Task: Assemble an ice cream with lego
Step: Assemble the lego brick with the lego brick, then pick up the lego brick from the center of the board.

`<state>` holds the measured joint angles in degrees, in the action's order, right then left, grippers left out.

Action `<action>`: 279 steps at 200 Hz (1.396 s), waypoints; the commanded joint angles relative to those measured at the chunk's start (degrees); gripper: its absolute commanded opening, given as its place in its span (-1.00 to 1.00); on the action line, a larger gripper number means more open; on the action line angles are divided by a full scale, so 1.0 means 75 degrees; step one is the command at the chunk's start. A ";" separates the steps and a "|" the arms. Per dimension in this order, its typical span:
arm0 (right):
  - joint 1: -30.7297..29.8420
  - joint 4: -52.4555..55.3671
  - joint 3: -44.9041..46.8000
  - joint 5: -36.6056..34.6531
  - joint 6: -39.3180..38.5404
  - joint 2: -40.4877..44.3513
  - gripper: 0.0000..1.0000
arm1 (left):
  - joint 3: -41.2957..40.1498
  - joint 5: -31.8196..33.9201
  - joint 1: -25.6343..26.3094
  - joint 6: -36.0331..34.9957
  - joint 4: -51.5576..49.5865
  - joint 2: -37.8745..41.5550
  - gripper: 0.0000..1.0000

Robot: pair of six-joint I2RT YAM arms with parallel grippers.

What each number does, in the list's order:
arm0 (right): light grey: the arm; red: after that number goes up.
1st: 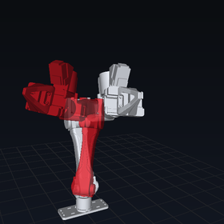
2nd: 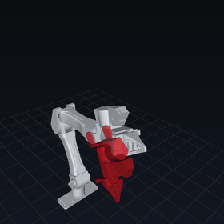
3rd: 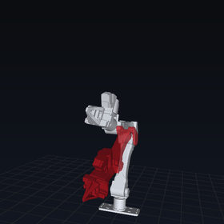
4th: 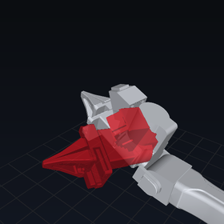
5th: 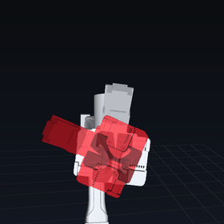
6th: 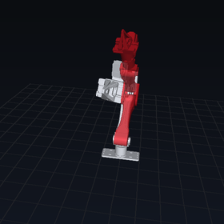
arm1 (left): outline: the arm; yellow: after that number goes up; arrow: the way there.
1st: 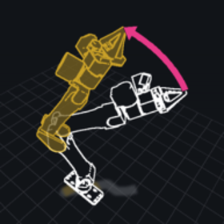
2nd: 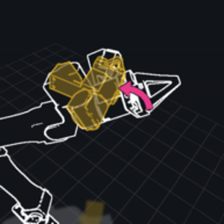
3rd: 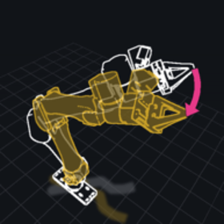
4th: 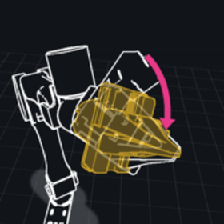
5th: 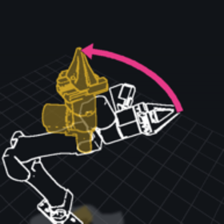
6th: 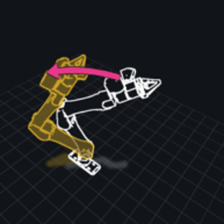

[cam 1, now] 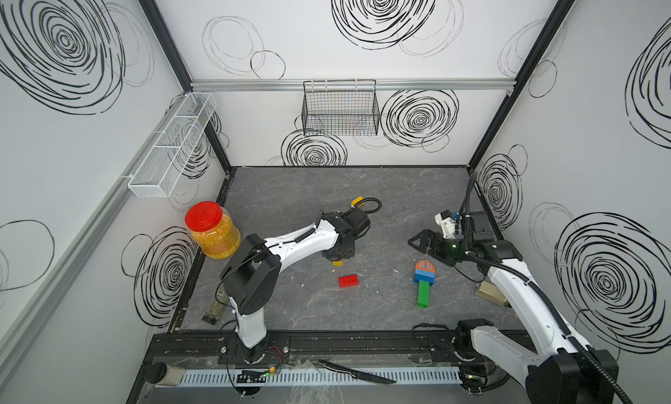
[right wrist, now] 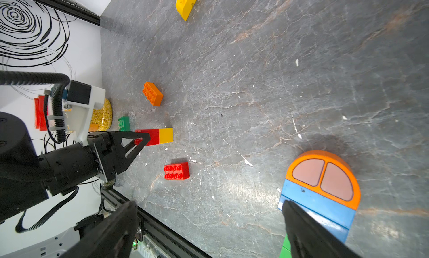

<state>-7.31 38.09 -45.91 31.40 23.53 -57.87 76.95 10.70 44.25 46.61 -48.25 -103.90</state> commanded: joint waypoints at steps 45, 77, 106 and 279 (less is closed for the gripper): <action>0.0040 0.0124 -0.0201 -0.0023 0.0005 0.0168 1.00 | 0.0108 -0.0049 -0.0076 0.0160 -0.0364 -0.0177 0.00; 0.0034 0.0125 -0.0183 -0.0038 0.0003 0.0169 1.00 | 0.0346 0.0179 -0.0057 0.0166 -0.0518 -0.0020 0.30; 0.0037 0.0135 -0.0171 -0.0038 -0.0020 0.0169 1.00 | 0.0580 0.0571 0.0223 0.0331 -0.0903 0.0371 0.76; 0.0037 0.0601 -0.0400 0.0136 -0.0412 0.0440 1.00 | -0.1364 -0.0486 0.1760 0.2416 0.0856 0.0678 0.98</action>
<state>-7.31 40.53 -46.57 31.55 21.78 -55.70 67.48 6.83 57.69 61.67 -43.33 -97.38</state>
